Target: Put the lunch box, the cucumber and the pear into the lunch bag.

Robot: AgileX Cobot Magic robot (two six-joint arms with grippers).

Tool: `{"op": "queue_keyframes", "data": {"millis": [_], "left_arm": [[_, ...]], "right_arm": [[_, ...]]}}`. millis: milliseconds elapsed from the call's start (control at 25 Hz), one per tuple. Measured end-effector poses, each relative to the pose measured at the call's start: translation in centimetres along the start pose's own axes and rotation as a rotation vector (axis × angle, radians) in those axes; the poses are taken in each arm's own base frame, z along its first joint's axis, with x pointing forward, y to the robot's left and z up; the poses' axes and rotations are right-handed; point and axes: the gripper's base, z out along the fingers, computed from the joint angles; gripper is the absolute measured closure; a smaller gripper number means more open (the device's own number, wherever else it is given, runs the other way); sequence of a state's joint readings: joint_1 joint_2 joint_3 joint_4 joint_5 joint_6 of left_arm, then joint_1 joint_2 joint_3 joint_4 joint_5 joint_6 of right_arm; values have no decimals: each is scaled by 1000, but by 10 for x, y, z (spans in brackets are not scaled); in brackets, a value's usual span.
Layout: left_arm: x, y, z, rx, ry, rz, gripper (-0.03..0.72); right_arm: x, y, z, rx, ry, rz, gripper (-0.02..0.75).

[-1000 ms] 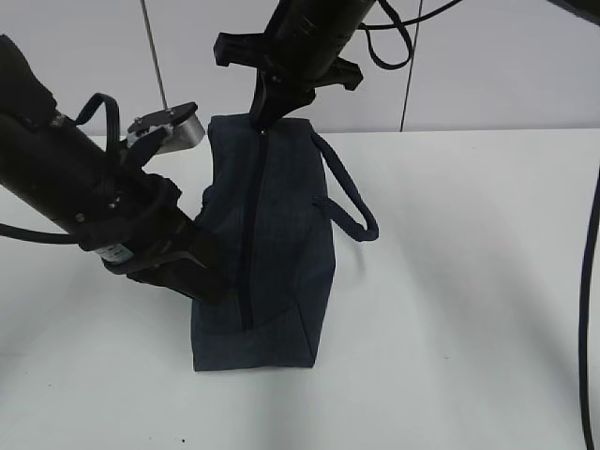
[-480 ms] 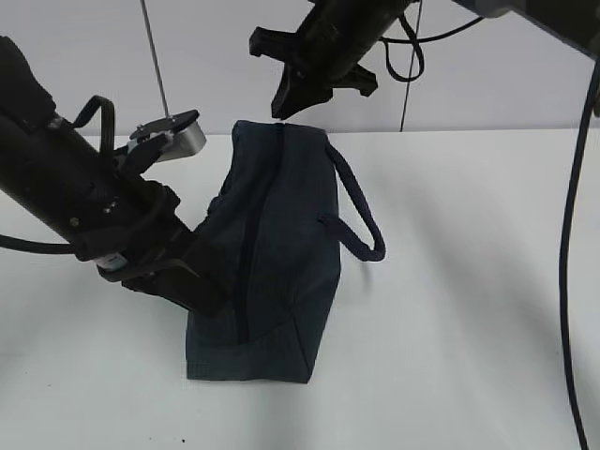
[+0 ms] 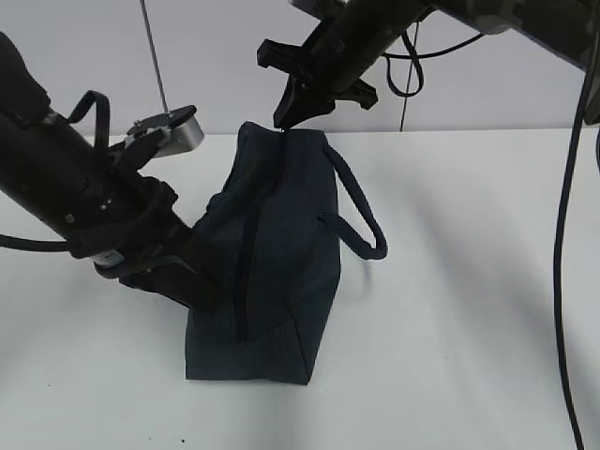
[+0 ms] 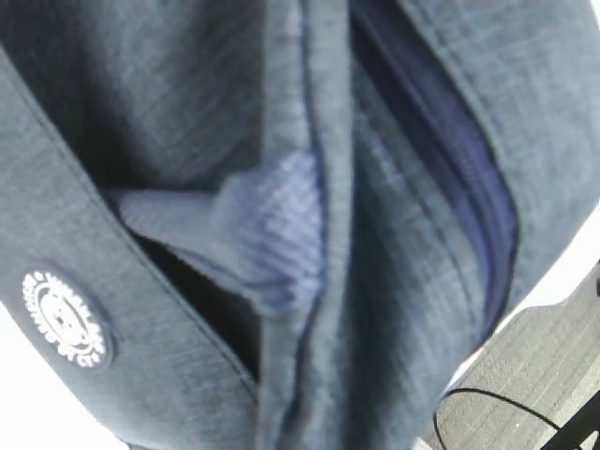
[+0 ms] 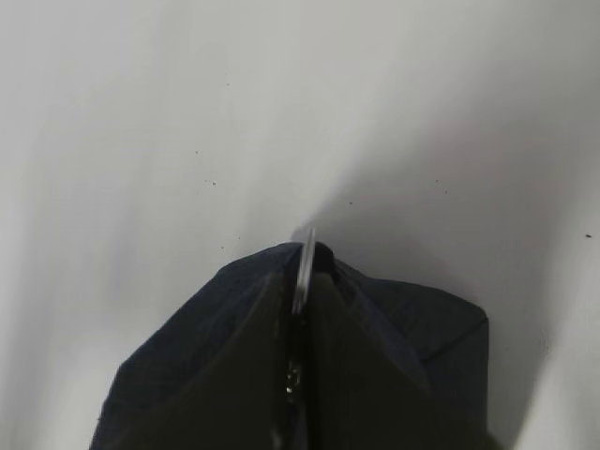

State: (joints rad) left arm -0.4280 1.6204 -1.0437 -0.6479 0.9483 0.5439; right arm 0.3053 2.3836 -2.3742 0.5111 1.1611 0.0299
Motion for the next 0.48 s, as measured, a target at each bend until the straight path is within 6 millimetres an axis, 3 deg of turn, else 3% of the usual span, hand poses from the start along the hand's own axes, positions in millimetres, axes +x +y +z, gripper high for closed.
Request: {"op": "queue_keyframes", "data": {"millis": [80, 320, 480], "left_arm": [[0, -3, -5, -1, -17, 9, 669], [-10, -20, -40, -21, -96, 56, 463], [-16, -27, -60, -72, -157, 79, 383]], "right_arm": [[0, 0, 0, -1, 2, -9, 731], [1, 0, 0, -4, 8, -20, 731], [1, 0, 0, -6, 10, -27, 731]]}}
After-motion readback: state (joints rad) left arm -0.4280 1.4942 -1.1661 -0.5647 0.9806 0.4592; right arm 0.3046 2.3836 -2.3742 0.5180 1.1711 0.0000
